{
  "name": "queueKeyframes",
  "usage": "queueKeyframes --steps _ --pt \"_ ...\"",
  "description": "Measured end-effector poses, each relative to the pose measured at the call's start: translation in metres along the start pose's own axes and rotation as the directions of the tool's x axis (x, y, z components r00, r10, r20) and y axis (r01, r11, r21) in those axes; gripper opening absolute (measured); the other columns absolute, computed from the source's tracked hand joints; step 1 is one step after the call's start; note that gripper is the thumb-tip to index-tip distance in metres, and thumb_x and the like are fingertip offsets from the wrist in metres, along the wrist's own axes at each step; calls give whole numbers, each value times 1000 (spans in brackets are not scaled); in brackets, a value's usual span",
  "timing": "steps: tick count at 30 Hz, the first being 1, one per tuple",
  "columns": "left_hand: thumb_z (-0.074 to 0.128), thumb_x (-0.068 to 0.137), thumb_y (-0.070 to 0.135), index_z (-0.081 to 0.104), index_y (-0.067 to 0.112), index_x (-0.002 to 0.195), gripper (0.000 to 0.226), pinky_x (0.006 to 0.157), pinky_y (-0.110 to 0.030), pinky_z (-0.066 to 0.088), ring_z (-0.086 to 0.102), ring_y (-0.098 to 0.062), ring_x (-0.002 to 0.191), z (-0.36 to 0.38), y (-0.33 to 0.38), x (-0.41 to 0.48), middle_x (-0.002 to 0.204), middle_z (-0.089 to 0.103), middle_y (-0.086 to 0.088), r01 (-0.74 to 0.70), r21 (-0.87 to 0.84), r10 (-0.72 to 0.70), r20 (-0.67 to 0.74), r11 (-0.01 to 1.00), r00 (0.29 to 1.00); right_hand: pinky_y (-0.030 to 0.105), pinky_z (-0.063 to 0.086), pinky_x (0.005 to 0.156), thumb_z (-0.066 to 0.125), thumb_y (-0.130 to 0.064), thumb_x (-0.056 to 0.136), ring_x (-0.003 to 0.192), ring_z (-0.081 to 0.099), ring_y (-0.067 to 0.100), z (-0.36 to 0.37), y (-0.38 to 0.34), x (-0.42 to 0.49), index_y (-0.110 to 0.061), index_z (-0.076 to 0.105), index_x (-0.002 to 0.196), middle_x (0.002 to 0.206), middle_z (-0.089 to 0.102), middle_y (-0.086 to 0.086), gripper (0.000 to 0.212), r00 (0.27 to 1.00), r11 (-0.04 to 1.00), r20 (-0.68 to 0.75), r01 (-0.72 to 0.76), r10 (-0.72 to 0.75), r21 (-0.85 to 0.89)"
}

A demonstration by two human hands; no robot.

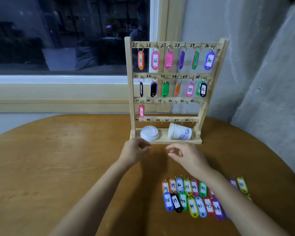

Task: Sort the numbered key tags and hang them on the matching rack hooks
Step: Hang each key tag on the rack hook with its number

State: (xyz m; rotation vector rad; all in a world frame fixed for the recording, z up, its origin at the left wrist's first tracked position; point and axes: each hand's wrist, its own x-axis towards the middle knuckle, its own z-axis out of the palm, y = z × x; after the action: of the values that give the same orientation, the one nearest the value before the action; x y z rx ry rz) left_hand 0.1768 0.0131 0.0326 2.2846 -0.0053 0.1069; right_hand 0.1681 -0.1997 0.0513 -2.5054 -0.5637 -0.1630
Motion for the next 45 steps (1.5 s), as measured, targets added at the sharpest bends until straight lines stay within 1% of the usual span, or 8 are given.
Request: queueKeyframes --steps 5,10,15,22,28,36,42,45 --pt "72 81 27 72 16 98 20 70 -12 41 58 -5 78 38 -4 -43 93 71 2 -73 106 48 219 992 975 13 30 52 67 -27 86 58 47 1 13 19 -40 -32 69 104 82 60 -20 19 996 997 47 -80 79 16" --pt "76 72 39 72 23 83 20 68 -23 46 58 -6 72 54 -1 -58 81 69 9 -95 142 72 157 985 985 14 34 49 67 -25 86 66 51 -8 18 21 -63 -31 70 97 68 56 -17 13 991 989 49 -130 126 73" --pt "73 74 34 72 26 80 10 76 -32 49 58 -9 81 62 -1 -63 87 68 10 -122 189 96 138 974 986 14 30 49 67 -24 86 65 51 -6 26 19 -75 -30 71 96 79 61 -19 13 990 987 71 -128 121 96" --pt "71 79 25 75 21 82 6 73 -25 47 60 -8 78 60 -4 -64 86 71 7 -95 135 82 101 986 991 13 37 59 65 -39 86 85 54 -4 30 10 -81 -33 68 103 95 62 -20 19 985 997 153 -81 80 -2" --pt "71 79 23 75 21 79 5 69 -20 44 59 -7 74 58 -4 -64 82 72 6 -91 116 79 104 989 991 26 43 74 62 -36 88 101 49 5 33 2 -77 -34 66 108 105 59 -16 20 979 993 205 19 6 -119" --pt "70 81 21 76 18 80 7 70 -16 44 62 -7 75 50 -6 -64 82 73 5 -64 65 57 103 996 993 20 44 64 59 -41 88 88 53 1 35 -2 -72 -34 68 93 92 62 -16 13 992 996 114 -40 49 -80" --pt "71 82 15 74 18 74 8 59 -7 42 57 8 56 29 -3 -54 65 66 12 38 -96 -30 84 995 996 17 26 46 68 -31 83 51 45 1 17 -13 -52 -29 71 80 53 52 -30 5 992 976 52 -122 115 180" --pt "71 82 11 72 13 72 11 55 -12 45 54 3 51 14 3 -44 58 64 10 70 -210 -61 47 975 997 14 29 48 68 -23 84 52 47 -6 4 -17 -31 -25 73 82 51 51 -34 5 995 963 32 -98 93 253"
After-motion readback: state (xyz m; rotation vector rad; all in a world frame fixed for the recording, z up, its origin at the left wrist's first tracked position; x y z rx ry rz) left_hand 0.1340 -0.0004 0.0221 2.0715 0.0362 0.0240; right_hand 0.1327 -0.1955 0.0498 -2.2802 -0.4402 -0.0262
